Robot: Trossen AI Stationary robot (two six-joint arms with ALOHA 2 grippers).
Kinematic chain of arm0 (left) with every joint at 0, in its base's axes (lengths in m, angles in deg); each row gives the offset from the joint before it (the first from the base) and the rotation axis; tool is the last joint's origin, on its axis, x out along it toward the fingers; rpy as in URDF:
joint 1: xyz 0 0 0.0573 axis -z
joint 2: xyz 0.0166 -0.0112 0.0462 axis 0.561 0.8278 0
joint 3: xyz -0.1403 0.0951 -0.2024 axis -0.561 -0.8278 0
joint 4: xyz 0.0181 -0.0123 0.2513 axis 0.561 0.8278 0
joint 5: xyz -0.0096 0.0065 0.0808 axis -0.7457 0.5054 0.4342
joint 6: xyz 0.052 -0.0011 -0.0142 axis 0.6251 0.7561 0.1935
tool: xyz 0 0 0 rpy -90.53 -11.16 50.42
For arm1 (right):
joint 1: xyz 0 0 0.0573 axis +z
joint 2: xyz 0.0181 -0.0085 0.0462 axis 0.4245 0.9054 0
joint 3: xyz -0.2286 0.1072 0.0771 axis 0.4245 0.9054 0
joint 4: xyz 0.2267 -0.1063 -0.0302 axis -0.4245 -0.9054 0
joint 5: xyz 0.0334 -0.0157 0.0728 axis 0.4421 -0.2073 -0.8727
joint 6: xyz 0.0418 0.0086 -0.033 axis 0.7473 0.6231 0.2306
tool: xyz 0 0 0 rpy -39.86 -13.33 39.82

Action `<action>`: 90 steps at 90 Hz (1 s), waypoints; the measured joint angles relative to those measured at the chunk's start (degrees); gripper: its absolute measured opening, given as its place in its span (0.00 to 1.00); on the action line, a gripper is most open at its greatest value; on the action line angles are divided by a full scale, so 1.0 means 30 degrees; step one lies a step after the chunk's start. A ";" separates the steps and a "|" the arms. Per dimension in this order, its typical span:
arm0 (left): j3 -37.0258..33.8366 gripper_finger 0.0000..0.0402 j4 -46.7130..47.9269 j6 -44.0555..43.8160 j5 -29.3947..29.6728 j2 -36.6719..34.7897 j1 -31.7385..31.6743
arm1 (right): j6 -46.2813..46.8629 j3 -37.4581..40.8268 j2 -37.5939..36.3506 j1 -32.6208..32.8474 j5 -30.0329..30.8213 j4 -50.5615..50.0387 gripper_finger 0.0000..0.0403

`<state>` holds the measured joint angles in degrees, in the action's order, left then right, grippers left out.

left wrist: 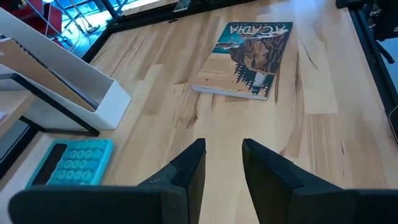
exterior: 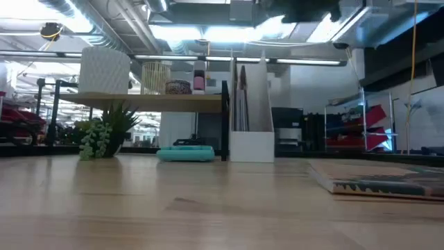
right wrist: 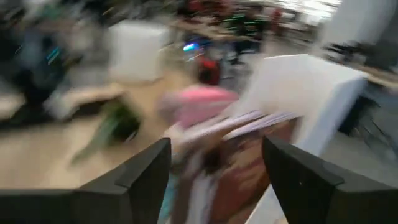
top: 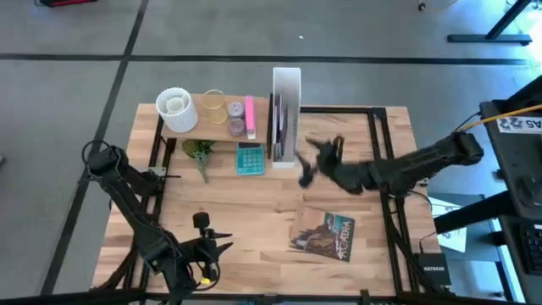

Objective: Stock shelves
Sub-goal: Put the brown book into the white bookshelf

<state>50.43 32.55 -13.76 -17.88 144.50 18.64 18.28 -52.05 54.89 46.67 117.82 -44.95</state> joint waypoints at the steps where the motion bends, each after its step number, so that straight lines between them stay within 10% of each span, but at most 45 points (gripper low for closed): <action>1: 0.0000 0.22 0.0000 0.0008 0.0005 0.0000 -0.0006 | 0.0094 0.0000 0.0018 0.0328 -0.0027 -0.0180 0.59; 38: 0.0000 0.22 -0.0585 0.0240 -0.0439 0.0000 -0.1747 | 0.4732 -0.0812 0.6545 0.7112 -0.8161 -0.1535 0.59; 71: 0.0000 0.22 -0.7830 0.6799 -0.5697 0.2432 -0.4367 | 1.3425 -0.7628 1.0988 0.8457 -1.2502 -1.6771 0.59; 90: 0.0000 0.22 -1.0592 0.8698 -0.7819 0.4465 -0.5507 | 1.8794 -0.5549 1.1027 0.8713 -1.4650 -1.6845 0.59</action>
<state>50.43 0.77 12.34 -41.34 157.90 2.12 74.66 -68.70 87.98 72.81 73.87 -95.48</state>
